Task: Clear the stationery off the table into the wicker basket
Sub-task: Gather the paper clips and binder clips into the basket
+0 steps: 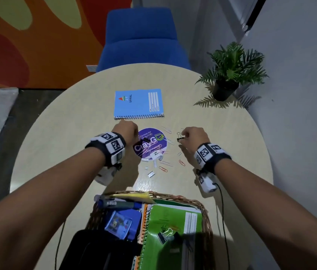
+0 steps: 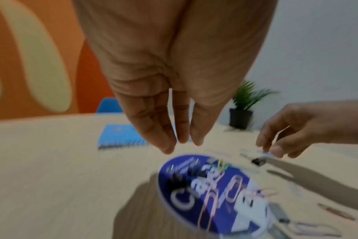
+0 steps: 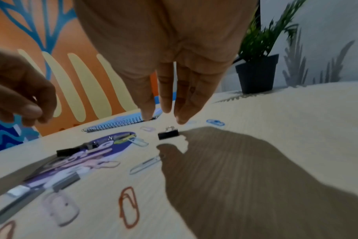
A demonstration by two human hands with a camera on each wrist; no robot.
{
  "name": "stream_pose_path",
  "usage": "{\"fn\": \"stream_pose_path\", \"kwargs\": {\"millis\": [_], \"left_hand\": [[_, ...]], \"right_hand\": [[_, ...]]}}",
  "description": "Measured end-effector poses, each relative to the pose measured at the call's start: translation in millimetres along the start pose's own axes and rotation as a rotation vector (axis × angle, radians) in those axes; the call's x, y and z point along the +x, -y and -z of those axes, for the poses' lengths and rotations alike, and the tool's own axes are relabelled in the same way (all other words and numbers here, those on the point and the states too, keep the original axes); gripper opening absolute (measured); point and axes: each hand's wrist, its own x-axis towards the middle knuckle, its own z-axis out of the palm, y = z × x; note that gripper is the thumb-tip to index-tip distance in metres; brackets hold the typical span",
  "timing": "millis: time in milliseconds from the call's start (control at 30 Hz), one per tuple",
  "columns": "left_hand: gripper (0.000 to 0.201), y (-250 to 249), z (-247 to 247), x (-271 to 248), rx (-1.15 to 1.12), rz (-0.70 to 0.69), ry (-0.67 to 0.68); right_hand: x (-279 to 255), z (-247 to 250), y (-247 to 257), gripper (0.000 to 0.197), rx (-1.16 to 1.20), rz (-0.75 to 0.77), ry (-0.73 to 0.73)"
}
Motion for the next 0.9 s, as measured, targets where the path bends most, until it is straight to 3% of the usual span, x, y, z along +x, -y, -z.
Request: {"fn": "stream_pose_path", "kwargs": {"millis": [100,300,433,567,700,900], "left_hand": [[0.024,4.6,-20.5,18.9,-0.042,0.107,0.085],[0.027,-1.3,-48.8,32.0,-0.129,0.193,0.032],[0.030,-2.3,-52.2,32.5,-0.143,0.200,0.005],[0.027,-1.8,-36.7,21.3,-0.260,0.174,-0.044],[0.017,-10.9,-8.9,-12.3,-0.385,-0.019,-0.109],[0.020,-38.1,0.4,-94.0,-0.267,-0.486,0.102]], "right_hand": [[11.1,-12.4,6.2,0.034,-0.160,0.073,0.049],[18.6,-20.1,6.3,0.010,-0.245,0.099,0.052],[14.1,-18.1,6.1,0.016,-0.116,0.049,0.042],[-0.7,-7.0,0.0,0.021,0.177,-0.011,0.001],[-24.3,4.2,-15.3,0.025,0.294,-0.010,0.034],[-68.2,22.8,-30.8,0.022,0.370,0.053,0.137]]}}
